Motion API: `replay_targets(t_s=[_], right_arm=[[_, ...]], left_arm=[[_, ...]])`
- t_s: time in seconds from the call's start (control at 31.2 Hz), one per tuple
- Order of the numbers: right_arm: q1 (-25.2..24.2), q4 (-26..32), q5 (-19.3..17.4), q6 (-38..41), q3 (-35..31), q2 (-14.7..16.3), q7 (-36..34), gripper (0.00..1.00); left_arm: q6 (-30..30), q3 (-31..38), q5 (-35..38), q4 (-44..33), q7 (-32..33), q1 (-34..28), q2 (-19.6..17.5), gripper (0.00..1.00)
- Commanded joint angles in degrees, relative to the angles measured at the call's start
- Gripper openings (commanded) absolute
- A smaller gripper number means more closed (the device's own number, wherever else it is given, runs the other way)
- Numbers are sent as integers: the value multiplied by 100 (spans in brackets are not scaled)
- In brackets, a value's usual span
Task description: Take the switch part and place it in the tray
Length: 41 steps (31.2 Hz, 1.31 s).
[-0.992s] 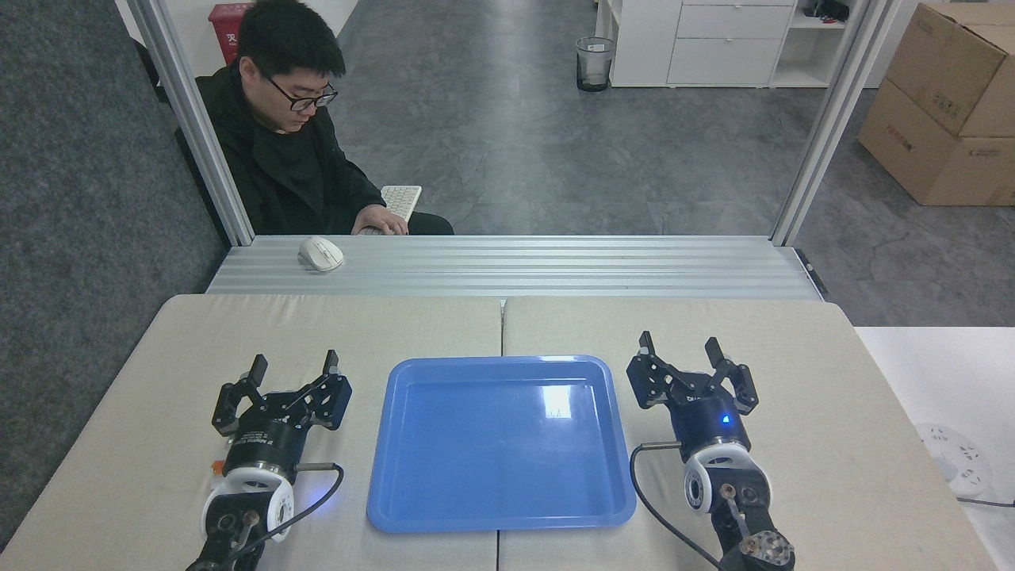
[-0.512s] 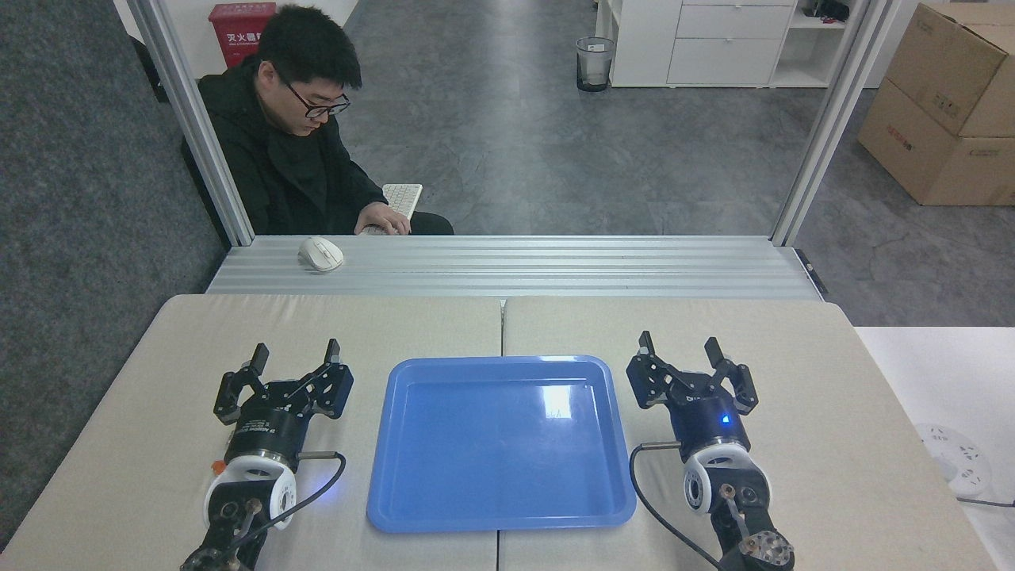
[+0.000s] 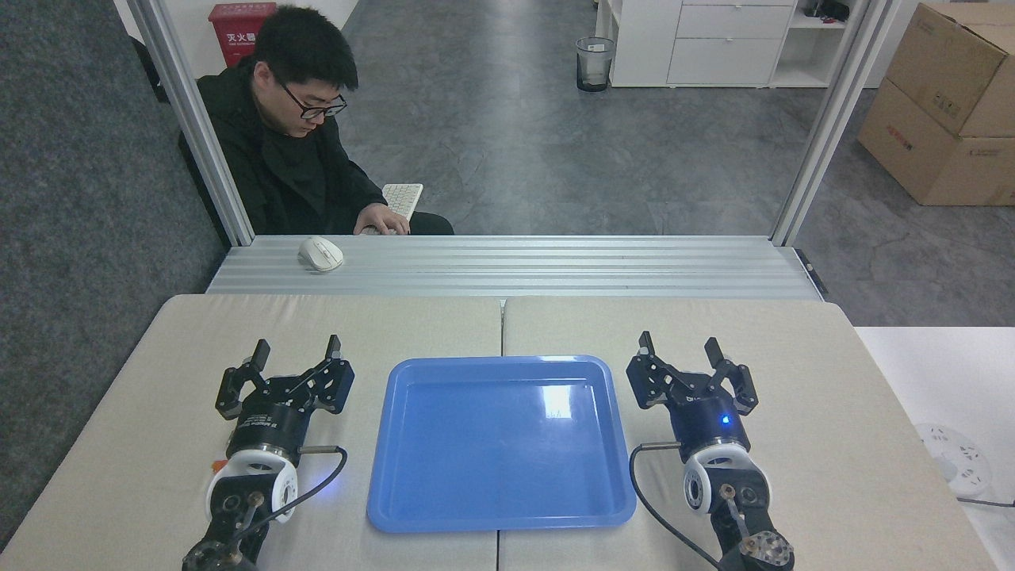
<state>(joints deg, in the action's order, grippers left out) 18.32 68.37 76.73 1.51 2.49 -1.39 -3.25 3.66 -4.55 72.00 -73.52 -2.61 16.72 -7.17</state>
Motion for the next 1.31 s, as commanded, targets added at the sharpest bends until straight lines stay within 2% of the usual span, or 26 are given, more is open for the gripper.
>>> replay_targets(t_s=[0.0,0.42,1.28], right_arm=[[-4,1,17,-1,6,-2,0,100],[-4,9,132,-1,68,68,0,100],[-4,9,132,8,68,68,0,100]], left_arm=[[3,-11,-2,128,-2,25,-4,99],[3,-11,7,119,-2,7,-4,99],[47,94,-11,145,-73,-115,-66,100]])
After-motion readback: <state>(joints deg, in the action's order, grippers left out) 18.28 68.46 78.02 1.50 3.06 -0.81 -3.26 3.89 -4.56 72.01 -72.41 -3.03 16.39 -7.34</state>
